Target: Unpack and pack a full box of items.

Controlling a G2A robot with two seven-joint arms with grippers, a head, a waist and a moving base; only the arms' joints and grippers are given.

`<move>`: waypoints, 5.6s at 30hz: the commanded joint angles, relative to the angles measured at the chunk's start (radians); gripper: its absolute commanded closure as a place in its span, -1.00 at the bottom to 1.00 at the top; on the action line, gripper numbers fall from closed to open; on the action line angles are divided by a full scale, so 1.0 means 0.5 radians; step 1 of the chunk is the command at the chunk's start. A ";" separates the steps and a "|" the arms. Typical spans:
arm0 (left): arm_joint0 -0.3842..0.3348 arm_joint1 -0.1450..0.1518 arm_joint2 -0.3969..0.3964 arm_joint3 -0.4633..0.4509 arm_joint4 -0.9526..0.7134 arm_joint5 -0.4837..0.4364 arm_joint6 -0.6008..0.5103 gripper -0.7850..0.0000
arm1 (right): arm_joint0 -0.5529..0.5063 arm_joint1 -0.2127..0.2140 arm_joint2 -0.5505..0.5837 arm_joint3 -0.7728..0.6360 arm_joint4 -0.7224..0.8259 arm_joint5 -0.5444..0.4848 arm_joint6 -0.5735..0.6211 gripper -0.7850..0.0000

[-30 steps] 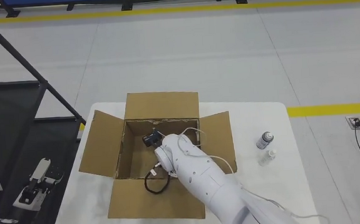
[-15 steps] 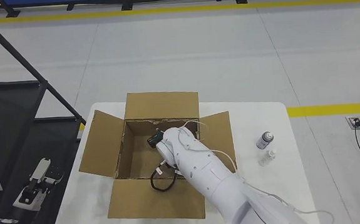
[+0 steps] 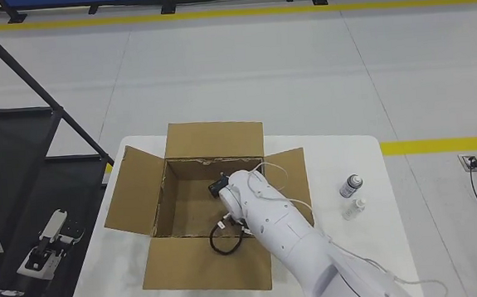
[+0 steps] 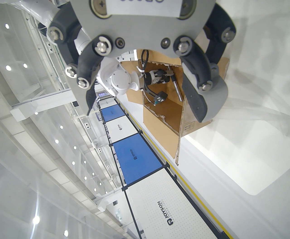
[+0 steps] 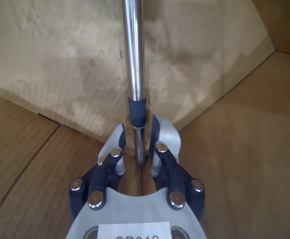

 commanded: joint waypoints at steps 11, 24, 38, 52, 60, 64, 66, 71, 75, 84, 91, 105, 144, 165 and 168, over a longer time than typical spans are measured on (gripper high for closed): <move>0.000 0.000 0.000 0.000 0.000 0.000 0.000 -1.00 | -0.065 0.013 0.014 -0.022 -0.018 0.105 -0.275 0.19; 0.000 0.000 0.000 0.000 0.000 0.000 0.000 -1.00 | -0.111 0.046 0.057 -0.012 0.022 0.067 -0.392 1.00; 0.000 0.000 0.000 0.000 0.000 0.000 0.000 -1.00 | -0.031 0.045 0.071 -0.172 0.013 -0.012 -0.325 1.00; 0.000 0.000 0.000 0.000 0.000 0.000 0.000 -1.00 | -0.072 0.123 0.139 -0.739 -0.082 -0.077 -0.312 1.00; 0.000 0.000 0.000 0.000 0.000 0.000 0.000 -1.00 | -0.581 0.374 0.436 -2.090 -0.537 0.066 0.130 1.00; 0.000 0.000 0.000 0.000 0.000 0.000 0.000 -1.00 | -1.006 0.484 0.640 -2.868 -0.791 -0.032 0.379 1.00; 0.000 0.000 0.000 0.000 0.000 0.000 0.000 -1.00 | -1.150 0.516 0.713 -3.133 -0.914 -0.047 0.427 1.00; 0.000 0.000 0.000 0.000 0.000 0.000 0.000 -1.00 | -1.411 0.566 0.869 -3.646 -1.174 -0.048 0.540 1.00; 0.000 0.000 0.000 0.000 0.000 0.000 0.000 -1.00 | -1.584 0.594 1.047 -3.912 -1.327 -0.017 0.652 1.00; 0.000 0.000 0.000 0.000 0.000 0.000 0.000 -1.00 | -1.820 0.640 1.529 -3.885 -1.202 -0.071 0.803 1.00; 0.000 0.000 0.000 0.000 0.000 0.000 0.000 -1.00 | -1.765 0.671 1.731 -3.409 -1.126 -0.102 0.840 1.00; 0.000 0.000 0.000 0.000 0.000 0.000 0.000 -1.00 | -1.587 0.721 1.804 -2.728 -1.047 -0.183 0.789 1.00; 0.000 0.000 0.000 0.000 0.000 0.000 0.000 -1.00 | -1.780 0.789 1.803 -3.503 -0.545 0.143 0.452 -1.00; -0.006 -0.006 -0.152 0.140 -0.051 0.043 0.122 -1.00 | -1.101 0.907 1.957 -2.302 0.750 -0.450 0.663 0.38; -0.005 -0.008 -0.141 0.121 -0.050 0.049 0.129 -1.00 | -1.086 0.924 1.939 -2.258 0.783 -0.455 0.672 0.62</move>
